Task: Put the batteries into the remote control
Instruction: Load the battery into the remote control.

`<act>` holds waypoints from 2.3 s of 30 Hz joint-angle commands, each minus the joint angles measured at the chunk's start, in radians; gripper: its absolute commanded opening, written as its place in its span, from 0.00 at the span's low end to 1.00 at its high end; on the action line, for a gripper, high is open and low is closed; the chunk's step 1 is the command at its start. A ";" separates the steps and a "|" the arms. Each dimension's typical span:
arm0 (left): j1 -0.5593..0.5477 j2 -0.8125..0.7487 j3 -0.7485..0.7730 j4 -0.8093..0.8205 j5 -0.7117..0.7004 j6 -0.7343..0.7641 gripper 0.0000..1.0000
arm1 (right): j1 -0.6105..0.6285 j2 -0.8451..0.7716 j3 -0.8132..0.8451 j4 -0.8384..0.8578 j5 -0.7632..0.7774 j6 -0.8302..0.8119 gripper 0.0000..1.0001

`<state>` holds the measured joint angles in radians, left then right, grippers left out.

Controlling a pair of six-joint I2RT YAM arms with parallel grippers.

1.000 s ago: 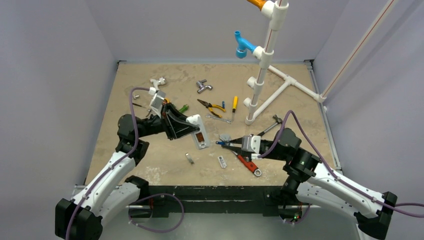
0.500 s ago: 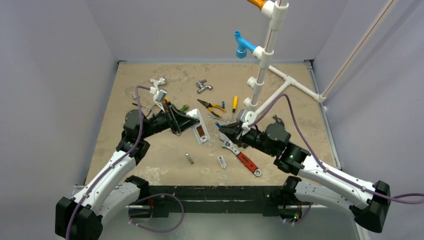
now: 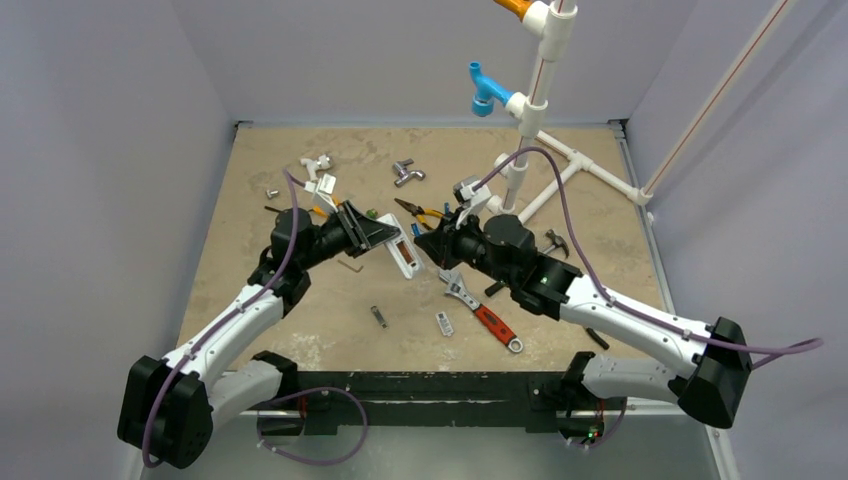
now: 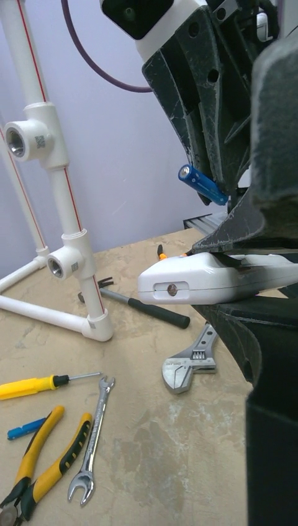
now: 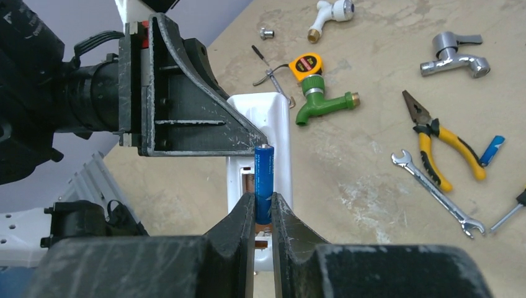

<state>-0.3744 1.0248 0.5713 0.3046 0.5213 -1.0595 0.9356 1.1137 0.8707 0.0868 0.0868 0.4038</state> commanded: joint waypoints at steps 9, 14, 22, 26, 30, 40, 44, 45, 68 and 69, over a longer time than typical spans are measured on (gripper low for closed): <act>-0.002 -0.016 0.029 -0.023 -0.039 -0.046 0.00 | 0.021 0.119 0.094 -0.039 -0.036 0.065 0.00; -0.002 -0.015 0.020 -0.007 -0.028 -0.052 0.00 | 0.022 0.153 0.104 -0.039 -0.044 0.058 0.01; -0.002 -0.025 0.009 0.002 -0.026 -0.057 0.00 | 0.023 0.161 0.099 -0.039 -0.010 0.057 0.06; -0.002 -0.024 0.008 0.006 -0.022 -0.059 0.00 | 0.025 0.170 0.102 -0.040 -0.012 0.055 0.07; -0.003 -0.026 0.004 0.010 -0.021 -0.061 0.00 | 0.028 0.170 0.100 -0.039 0.000 0.050 0.09; -0.002 -0.018 -0.004 0.033 -0.010 -0.067 0.00 | 0.032 0.168 0.099 -0.036 0.008 0.045 0.20; -0.001 -0.017 -0.010 0.040 -0.008 -0.071 0.00 | 0.034 0.164 0.099 -0.035 0.013 0.038 0.22; -0.002 -0.018 -0.011 0.042 -0.007 -0.071 0.00 | 0.034 0.161 0.100 -0.034 0.014 0.037 0.22; -0.002 0.000 -0.023 0.074 0.011 -0.084 0.00 | 0.035 0.084 0.056 0.011 0.052 -0.032 0.42; -0.002 -0.001 -0.024 0.072 0.011 -0.083 0.00 | 0.036 0.081 0.056 0.011 0.059 -0.038 0.42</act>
<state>-0.3744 1.0306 0.5575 0.3099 0.5064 -1.1267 0.9741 1.2297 0.9291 0.0536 0.0959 0.4042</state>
